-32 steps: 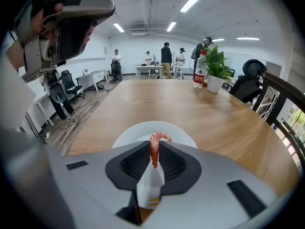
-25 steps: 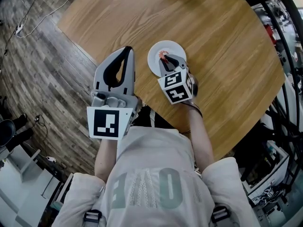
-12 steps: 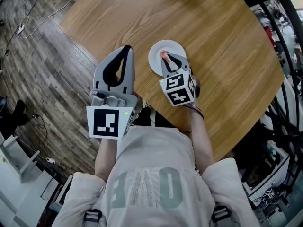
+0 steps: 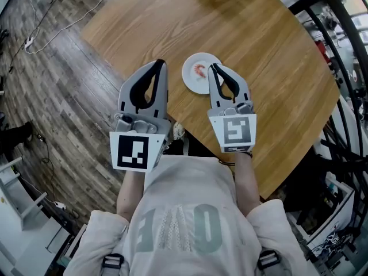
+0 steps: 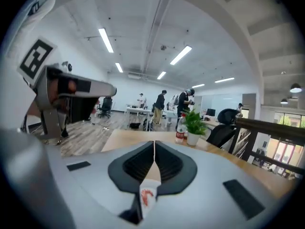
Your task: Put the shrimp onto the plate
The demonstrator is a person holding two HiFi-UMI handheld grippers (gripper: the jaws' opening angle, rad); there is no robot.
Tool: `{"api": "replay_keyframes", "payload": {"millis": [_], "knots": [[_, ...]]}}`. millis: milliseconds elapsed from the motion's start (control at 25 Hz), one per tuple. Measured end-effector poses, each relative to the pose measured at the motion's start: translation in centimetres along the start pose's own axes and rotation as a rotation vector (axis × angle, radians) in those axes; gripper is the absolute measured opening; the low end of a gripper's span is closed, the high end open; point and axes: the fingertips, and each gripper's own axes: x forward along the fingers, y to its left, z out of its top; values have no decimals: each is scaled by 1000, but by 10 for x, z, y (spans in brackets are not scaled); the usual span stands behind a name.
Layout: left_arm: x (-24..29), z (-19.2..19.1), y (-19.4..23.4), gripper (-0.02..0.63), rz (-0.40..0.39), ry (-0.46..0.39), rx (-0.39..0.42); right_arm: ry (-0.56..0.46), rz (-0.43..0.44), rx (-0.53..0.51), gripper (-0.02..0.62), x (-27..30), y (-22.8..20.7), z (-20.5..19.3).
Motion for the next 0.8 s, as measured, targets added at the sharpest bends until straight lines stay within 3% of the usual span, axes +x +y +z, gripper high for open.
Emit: {"api": "replay_keyframes", "payload": {"millis": [120,360,560,800], "knots": [[-7,11,-5,9,-11,-27,1,-125,-56,51,21,-25,-8,38],[-21,41,-16,9,-47,-95,22,-220,-132,31,20,-67,-9,78],[-23,64,-20,11,-68,-161,48,-266,-165,6,20,-81,-10,96],[-21,68,-27,11,-90,-169,73,-275,-178,-6,20,-86,-12,102]]}}
